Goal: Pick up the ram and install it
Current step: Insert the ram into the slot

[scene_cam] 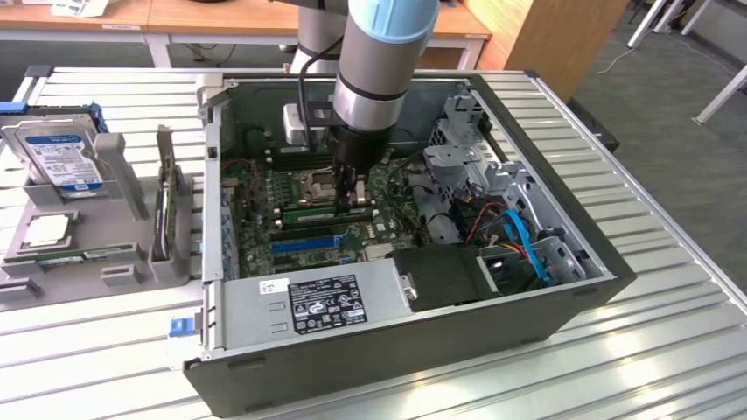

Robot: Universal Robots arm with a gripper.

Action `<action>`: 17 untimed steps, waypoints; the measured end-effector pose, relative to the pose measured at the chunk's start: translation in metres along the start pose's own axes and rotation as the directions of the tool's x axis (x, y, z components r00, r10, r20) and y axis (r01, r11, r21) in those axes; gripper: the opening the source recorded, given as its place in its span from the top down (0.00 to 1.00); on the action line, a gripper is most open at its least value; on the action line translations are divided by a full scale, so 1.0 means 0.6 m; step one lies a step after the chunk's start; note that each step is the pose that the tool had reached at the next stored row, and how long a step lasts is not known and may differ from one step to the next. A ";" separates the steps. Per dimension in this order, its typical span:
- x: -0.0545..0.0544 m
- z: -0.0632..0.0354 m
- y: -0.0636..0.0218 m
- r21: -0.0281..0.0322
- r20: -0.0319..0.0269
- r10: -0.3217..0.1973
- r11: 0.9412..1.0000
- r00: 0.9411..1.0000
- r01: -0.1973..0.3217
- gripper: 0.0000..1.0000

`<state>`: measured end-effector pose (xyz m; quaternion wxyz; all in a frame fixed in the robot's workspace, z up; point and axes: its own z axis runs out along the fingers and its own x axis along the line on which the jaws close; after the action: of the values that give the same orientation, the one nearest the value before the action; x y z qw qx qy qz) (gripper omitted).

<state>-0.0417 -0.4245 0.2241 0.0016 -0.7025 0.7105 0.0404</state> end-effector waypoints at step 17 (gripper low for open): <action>0.000 -0.002 0.000 0.000 0.000 0.000 1.000 1.000 0.000 0.69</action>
<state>-0.0417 -0.4246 0.2254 0.0015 -0.7025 0.7105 0.0404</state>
